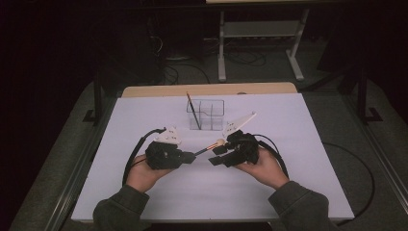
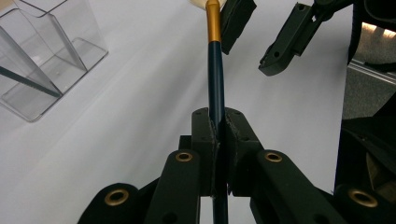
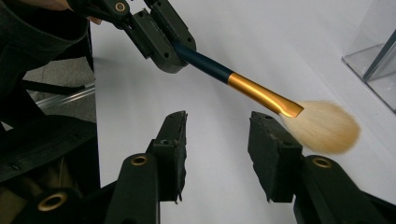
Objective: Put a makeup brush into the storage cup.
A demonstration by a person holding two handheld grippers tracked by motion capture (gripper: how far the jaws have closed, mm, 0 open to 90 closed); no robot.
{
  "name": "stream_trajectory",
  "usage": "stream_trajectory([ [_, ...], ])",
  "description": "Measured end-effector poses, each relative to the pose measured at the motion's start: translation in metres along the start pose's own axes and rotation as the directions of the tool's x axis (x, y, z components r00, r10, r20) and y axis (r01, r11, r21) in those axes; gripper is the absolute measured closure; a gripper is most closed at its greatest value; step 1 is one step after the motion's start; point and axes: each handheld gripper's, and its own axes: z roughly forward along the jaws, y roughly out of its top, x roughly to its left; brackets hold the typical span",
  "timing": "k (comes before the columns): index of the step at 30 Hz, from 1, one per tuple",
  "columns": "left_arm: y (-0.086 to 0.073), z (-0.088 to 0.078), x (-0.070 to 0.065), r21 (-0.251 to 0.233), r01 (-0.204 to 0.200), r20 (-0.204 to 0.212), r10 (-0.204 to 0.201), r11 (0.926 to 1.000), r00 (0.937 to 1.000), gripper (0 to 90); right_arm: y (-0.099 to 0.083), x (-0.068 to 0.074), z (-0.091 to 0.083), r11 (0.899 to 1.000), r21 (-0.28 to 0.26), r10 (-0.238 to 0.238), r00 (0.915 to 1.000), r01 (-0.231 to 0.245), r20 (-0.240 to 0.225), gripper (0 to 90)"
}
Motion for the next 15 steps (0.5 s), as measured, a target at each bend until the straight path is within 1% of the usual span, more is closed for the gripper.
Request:
stream_trajectory([
  [4, 0.0000, 0.0002, -0.0002, 0.001, -0.002, -0.001, 0.002, 1.0000, 1.0000, 83.5, 0.0003, -0.0001, -0.0006, 1.000, -0.007, 0.006, 1.0000, -0.006, 0.004, 56.1],
  [6, 0.0004, 0.0010, -0.0006, 0.001, -0.003, 0.002, 0.003, 1.0000, 1.0000, 83.4, 0.0002, -0.0007, -0.0011, 1.000, -0.016, 0.018, 0.9998, -0.018, 0.003, 56.1],
  [8, 0.0005, 0.0020, -0.0015, 0.001, 0.001, 0.007, -0.001, 1.0000, 1.0000, 83.4, 0.0002, -0.0015, -0.0009, 1.000, -0.017, 0.021, 0.9998, -0.021, 0.007, 56.4],
  [10, 0.0010, 0.0030, -0.0014, 0.008, -0.009, 0.010, 0.009, 0.9999, 0.9999, 83.4, 0.0001, -0.0015, -0.0009, 1.000, -0.018, 0.021, 0.9997, -0.021, 0.010, 56.8],
  [11, 0.0010, 0.0041, -0.0027, 0.003, 0.005, 0.011, -0.005, 1.0000, 0.9999, 83.4, 0.0001, -0.0017, -0.0009, 1.000, -0.020, 0.019, 0.9998, -0.018, 0.011, 56.9],
  [12, 0.0012, 0.0043, -0.0019, 0.011, -0.007, 0.012, 0.007, 0.9999, 0.9999, 83.4, 0.0001, -0.0018, -0.0010, 1.000, -0.022, 0.017, 0.9998, -0.017, 0.012, 57.0],
  [15, 0.0017, 0.0056, -0.0020, 0.014, -0.012, 0.012, 0.012, 0.9998, 0.9999, 83.4, 0.0008, -0.0017, -0.0028, 0.999, -0.031, 0.024, 0.9997, -0.023, 0.007, 58.0],
])
